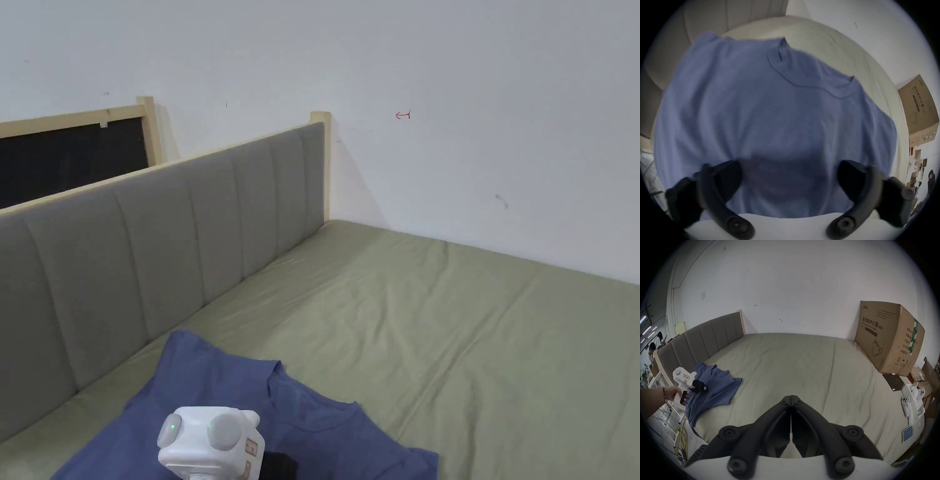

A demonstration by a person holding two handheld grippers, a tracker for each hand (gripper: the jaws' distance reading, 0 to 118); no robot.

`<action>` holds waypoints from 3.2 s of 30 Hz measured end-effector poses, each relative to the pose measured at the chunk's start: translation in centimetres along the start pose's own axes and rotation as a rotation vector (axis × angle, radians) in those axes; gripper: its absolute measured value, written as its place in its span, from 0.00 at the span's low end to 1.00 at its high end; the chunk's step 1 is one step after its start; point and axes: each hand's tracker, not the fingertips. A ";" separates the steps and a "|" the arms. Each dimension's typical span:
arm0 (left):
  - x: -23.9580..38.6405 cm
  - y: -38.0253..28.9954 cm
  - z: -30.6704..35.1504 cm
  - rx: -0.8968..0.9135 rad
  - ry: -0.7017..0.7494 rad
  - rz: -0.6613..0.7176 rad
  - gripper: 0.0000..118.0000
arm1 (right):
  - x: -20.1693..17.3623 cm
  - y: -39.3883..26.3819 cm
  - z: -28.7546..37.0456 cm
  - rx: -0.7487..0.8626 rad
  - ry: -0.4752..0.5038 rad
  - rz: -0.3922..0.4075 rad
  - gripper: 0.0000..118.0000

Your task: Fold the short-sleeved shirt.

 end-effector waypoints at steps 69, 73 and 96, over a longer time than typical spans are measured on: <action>35.4 -12.7 22.6 0.476 -0.597 -0.341 0.86 | 12.8 -3.3 13.8 0.261 -0.119 -0.301 0.00; 32.3 -18.1 26.2 0.853 -0.544 -0.357 0.66 | 11.1 -2.8 14.6 0.386 -0.128 -0.229 0.00; 30.2 -23.7 28.3 1.020 -0.337 -0.362 0.00 | 7.5 -3.2 16.7 0.555 -0.200 -0.209 0.00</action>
